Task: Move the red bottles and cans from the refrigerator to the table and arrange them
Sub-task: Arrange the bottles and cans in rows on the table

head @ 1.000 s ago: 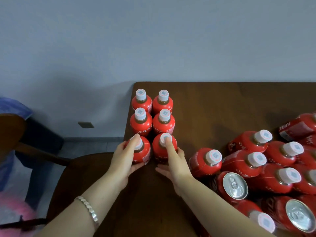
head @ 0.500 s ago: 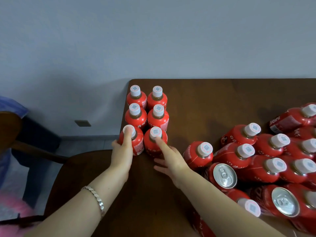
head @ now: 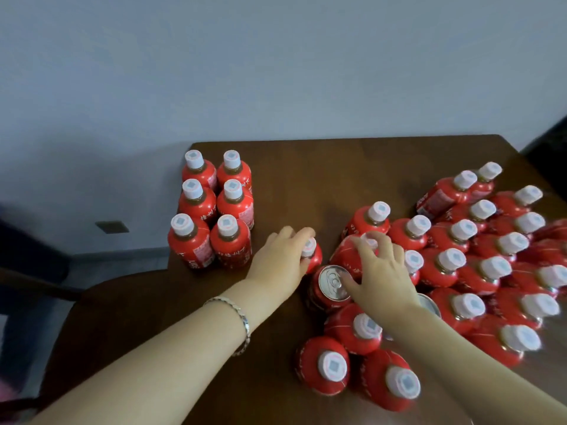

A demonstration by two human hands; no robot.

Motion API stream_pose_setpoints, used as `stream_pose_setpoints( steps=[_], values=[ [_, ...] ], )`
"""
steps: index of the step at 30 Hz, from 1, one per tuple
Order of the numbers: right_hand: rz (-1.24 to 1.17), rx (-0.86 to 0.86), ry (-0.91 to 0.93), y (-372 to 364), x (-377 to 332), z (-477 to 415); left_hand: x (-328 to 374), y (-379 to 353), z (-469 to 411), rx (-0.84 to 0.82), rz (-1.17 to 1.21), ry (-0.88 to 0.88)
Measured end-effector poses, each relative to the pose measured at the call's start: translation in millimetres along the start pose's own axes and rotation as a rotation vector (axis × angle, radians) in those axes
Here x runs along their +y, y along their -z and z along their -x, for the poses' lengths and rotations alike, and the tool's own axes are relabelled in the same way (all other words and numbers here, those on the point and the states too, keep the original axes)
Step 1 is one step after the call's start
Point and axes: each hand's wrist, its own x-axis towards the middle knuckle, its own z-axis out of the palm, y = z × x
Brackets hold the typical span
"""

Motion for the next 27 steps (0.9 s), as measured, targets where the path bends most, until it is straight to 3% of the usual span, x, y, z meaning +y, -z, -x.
stream_pose_setpoints(
  steps=[7,11,16,18,21,27],
  values=[
    [-0.215,-0.06,-0.155,5,10,-27,-13,4,47,0.114,0.118,0.087],
    [-0.146,-0.016,-0.079,7,3,-27,-25,15,79,0.163,0.123,0.093],
    [-0.202,0.125,0.175,8,-38,-10,-28,55,85,0.366,0.089,0.035],
    [-0.204,0.077,0.233,5,-59,-7,-34,56,80,0.224,0.095,0.179],
    [-0.242,-0.056,0.227,-3,-81,-2,-38,36,85,-0.222,0.152,0.389],
    [-0.241,-0.265,0.245,-32,-91,15,-49,24,92,-0.171,0.021,0.396]
  ],
)
